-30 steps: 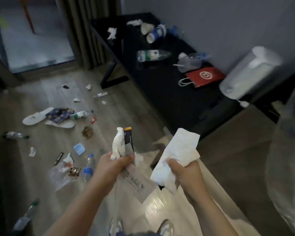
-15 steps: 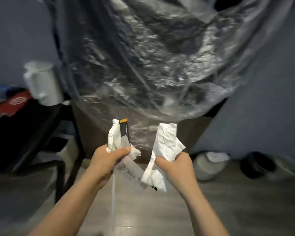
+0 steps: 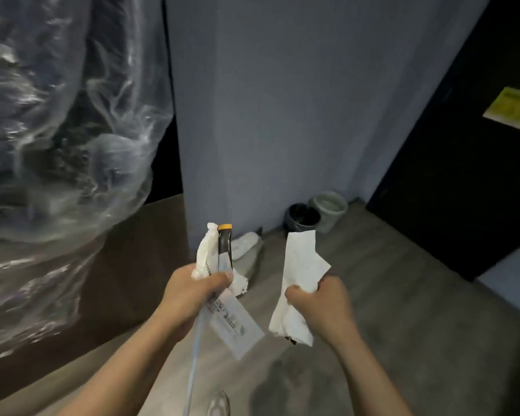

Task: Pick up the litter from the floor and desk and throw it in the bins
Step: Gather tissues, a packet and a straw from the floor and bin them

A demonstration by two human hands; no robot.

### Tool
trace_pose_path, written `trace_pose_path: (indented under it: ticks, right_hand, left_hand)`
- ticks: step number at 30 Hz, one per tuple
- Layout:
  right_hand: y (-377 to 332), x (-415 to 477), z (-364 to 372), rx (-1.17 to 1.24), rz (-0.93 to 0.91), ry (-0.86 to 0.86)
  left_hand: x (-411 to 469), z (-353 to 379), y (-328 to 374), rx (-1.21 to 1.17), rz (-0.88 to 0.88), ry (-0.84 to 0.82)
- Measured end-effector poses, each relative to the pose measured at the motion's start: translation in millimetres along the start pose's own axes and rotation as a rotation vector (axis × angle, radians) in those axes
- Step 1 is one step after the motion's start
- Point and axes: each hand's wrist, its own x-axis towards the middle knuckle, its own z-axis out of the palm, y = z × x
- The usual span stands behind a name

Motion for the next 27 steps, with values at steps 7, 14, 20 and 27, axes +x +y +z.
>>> trace_pose_path:
  ticks: [7, 14, 20, 27]
  right_hand:
    - [34.7, 122.1, -44.1, -0.072, 0.179, 0.065]
    - [43.0, 249.0, -85.0, -0.171, 0.326, 0.146]
    - [59.2, 360.6, -117.2, -0.221, 0.362, 0.13]
    - [86.9, 511.7, -179.2, -0.166, 0.308, 0.056]
  left_hand:
    - [144.8, 104.2, 2.1, 0.049, -0.045, -0.116]
    - [261.2, 191.8, 27.0, 0.12, -0.09, -0.204]
    - [357.9, 260.7, 36.1, 0.177, -0.142, -0.186]
    - [477.9, 349.3, 55.3, 0.204, -0.162, -0.085]
